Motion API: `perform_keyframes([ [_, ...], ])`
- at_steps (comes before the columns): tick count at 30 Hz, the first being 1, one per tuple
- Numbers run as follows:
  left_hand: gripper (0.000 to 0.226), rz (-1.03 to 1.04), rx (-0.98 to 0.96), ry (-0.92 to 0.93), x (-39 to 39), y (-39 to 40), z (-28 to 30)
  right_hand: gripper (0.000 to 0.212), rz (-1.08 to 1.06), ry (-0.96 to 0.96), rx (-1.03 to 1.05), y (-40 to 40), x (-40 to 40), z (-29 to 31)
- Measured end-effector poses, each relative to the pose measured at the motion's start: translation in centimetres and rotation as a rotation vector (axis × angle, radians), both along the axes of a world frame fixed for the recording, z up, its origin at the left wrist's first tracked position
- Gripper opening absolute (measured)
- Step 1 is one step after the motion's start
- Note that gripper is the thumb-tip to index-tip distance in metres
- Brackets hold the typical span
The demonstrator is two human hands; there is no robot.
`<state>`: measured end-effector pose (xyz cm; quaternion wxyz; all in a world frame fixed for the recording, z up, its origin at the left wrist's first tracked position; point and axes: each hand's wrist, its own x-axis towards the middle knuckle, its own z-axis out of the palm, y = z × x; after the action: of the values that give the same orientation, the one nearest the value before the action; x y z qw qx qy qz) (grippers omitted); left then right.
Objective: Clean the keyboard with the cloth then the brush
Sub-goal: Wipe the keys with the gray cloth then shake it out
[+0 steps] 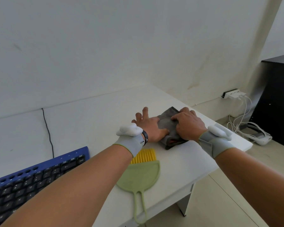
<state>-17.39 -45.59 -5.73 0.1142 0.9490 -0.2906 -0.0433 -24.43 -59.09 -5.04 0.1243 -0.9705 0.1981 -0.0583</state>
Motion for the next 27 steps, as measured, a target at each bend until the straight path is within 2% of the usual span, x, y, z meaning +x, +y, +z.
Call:
perform_keyframes([
  [3,0.068,-0.037,0.030,0.018,0.3,-0.2,0.0,0.045,-0.001,0.018,-0.087,0.1,0.1,-0.2],
  [7,0.068,-0.057,-0.136,-0.025,0.4,-0.3,0.5,0.052,0.048,-0.079,-0.160,0.1,0.5,-0.2],
  [9,0.069,-0.111,-0.165,0.060,0.6,-0.1,1.1,0.053,0.121,-0.103,-0.143,0.3,0.7,-0.2],
  [11,0.069,-0.186,-0.081,0.146,0.5,-0.1,1.3,0.054,0.159,-0.053,-0.103,0.2,1.0,-0.6],
  [15,0.078,-0.197,0.198,0.156,0.3,0.0,0.3,0.057,0.130,0.126,-0.074,-0.1,1.3,-2.3],
  [22,0.079,-0.204,0.254,0.113,0.4,0.3,-0.2,0.058,0.116,0.158,-0.089,0.0,1.3,-2.5],
  [27,0.079,-0.190,0.209,0.116,0.3,0.3,0.0,0.058,0.126,0.194,-0.108,-0.1,1.3,-2.1],
])
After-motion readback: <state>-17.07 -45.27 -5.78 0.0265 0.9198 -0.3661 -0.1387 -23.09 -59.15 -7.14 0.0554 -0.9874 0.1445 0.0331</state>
